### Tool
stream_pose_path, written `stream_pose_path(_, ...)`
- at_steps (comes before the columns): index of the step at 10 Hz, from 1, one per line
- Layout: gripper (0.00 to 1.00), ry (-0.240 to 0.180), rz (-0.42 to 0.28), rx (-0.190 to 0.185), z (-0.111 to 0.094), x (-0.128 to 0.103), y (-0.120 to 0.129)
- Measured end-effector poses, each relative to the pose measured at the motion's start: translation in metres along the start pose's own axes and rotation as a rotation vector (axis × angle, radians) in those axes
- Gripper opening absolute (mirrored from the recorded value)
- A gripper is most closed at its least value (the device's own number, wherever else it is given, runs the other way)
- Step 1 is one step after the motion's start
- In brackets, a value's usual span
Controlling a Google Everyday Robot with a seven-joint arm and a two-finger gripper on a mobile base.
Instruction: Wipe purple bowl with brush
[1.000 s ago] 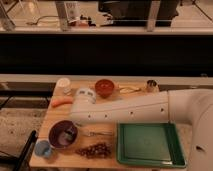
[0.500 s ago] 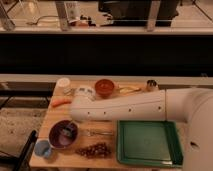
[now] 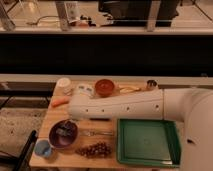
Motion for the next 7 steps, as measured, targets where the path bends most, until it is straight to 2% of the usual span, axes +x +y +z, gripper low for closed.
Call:
stream_pose_path(4, 0.00, -0.052, -0.006, -0.035, -0.006, -0.009, 0.011)
stream_pose_path(7, 0.00, -0.074, -0.020, -0.070, -0.011, -0.013, 0.023)
